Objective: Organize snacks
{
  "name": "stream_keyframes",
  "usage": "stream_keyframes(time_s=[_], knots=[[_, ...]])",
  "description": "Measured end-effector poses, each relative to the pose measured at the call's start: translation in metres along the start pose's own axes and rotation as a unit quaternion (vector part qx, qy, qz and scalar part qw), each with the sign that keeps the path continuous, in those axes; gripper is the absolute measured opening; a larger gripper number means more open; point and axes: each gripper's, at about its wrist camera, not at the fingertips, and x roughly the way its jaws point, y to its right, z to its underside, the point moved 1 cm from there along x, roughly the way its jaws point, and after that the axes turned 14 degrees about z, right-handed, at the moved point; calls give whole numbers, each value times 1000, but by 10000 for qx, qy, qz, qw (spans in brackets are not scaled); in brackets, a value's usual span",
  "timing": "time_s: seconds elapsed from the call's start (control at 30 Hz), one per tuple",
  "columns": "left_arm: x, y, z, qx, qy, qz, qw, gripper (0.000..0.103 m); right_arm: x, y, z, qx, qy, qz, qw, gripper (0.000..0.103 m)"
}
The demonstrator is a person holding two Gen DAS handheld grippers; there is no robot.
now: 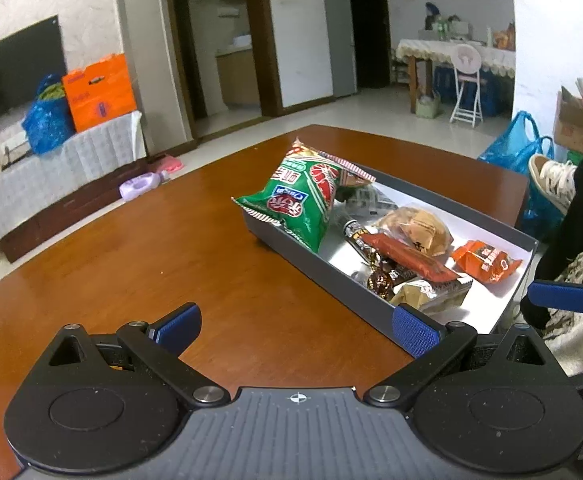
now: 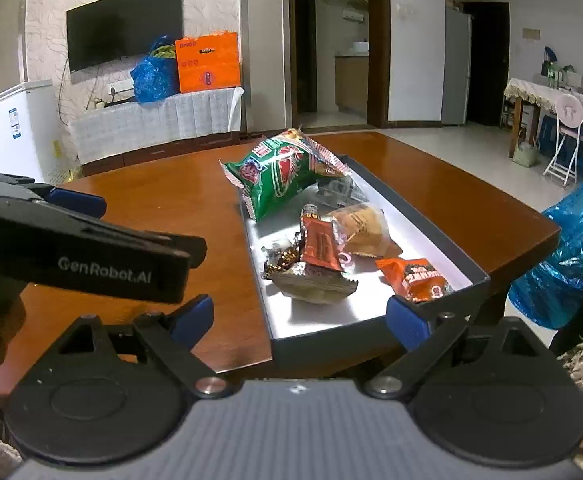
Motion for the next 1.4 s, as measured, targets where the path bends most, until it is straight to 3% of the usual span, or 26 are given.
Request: stream_keyframes(time_s=[1.4], knots=[[1,0,2,-45,-104,41,9999,103,7,7,-1,159,-120,44,9998,95]])
